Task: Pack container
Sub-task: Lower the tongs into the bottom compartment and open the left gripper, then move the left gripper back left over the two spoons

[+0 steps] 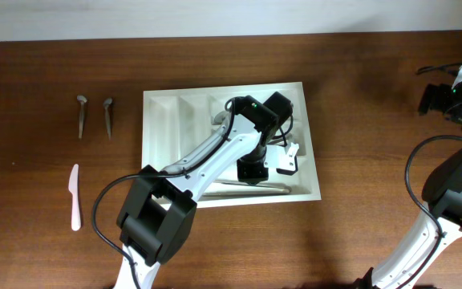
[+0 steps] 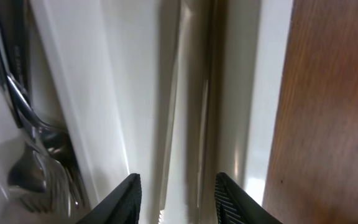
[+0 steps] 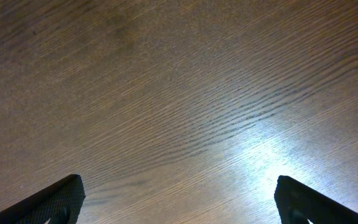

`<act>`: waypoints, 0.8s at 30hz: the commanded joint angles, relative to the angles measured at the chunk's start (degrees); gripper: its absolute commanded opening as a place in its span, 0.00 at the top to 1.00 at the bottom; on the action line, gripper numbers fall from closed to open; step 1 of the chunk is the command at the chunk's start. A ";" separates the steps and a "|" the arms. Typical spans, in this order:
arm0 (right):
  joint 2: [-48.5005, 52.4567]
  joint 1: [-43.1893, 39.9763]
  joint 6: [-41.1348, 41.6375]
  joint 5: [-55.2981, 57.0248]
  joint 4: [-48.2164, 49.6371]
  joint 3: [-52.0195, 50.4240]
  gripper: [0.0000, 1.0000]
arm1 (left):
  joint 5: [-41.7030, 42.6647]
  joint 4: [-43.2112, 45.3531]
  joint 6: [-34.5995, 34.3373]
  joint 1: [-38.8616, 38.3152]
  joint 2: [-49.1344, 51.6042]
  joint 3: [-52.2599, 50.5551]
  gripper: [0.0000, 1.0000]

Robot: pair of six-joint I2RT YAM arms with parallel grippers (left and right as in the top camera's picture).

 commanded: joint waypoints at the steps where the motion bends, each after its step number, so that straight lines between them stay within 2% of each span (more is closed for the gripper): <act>1: -0.68 0.22 0.52 -0.11 0.13 -0.20 0.01 | -2.40 0.81 0.72 0.09 0.50 0.52 0.59; 2: -0.68 0.22 0.52 -0.11 0.15 -0.20 0.01 | -4.33 0.83 0.59 0.09 0.50 1.25 0.53; 3: -0.68 0.22 0.52 -0.11 0.15 -0.20 0.01 | -7.17 0.83 -0.37 0.09 0.50 2.40 0.42; 5: -0.68 0.22 0.52 -0.11 0.15 -0.20 0.01 | -13.31 1.25 -4.07 0.09 0.50 5.46 0.27; 7: -0.68 0.22 0.52 -0.11 0.15 -0.20 0.01 | -18.34 2.21 -8.52 0.35 0.50 9.66 0.01; 13: -0.68 0.22 0.52 -0.11 0.13 -0.20 0.01 | -20.04 3.21 -18.36 4.70 0.48 23.50 0.01; 19: -0.68 0.22 0.52 -0.11 0.15 -0.20 0.01 | -21.29 -1.03 -29.09 16.85 0.46 30.23 0.01; 21: -0.68 0.22 0.52 -0.11 0.15 -0.20 0.01 | -18.14 -1.42 -30.88 22.38 0.52 30.16 0.01; 24: -0.68 0.22 0.52 -0.11 0.15 -0.20 0.01 | -6.21 -1.75 -30.86 29.57 0.52 30.05 0.01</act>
